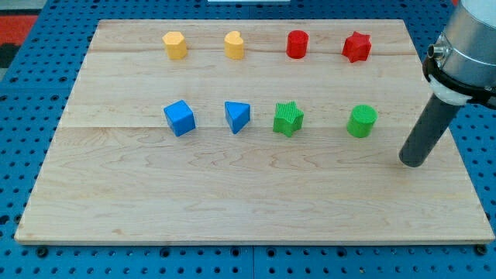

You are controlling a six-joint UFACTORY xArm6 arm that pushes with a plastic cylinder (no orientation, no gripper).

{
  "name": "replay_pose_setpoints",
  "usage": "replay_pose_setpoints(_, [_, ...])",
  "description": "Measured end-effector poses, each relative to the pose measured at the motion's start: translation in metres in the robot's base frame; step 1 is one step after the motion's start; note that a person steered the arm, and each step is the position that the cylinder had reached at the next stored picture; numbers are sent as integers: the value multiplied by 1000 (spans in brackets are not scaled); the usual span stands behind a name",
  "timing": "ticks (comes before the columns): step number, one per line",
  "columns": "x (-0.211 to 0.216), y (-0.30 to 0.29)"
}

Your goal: Move your arm closer to the green circle

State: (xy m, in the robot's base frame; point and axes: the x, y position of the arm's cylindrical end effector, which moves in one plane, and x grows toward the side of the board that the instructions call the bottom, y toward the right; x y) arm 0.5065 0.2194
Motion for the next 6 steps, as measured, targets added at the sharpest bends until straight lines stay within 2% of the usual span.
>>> replay_pose_setpoints(2, [0,0])
replay_pose_setpoints(4, [1,91])
replay_pose_setpoints(5, [-46,82])
replay_pose_setpoints(6, [-76,71])
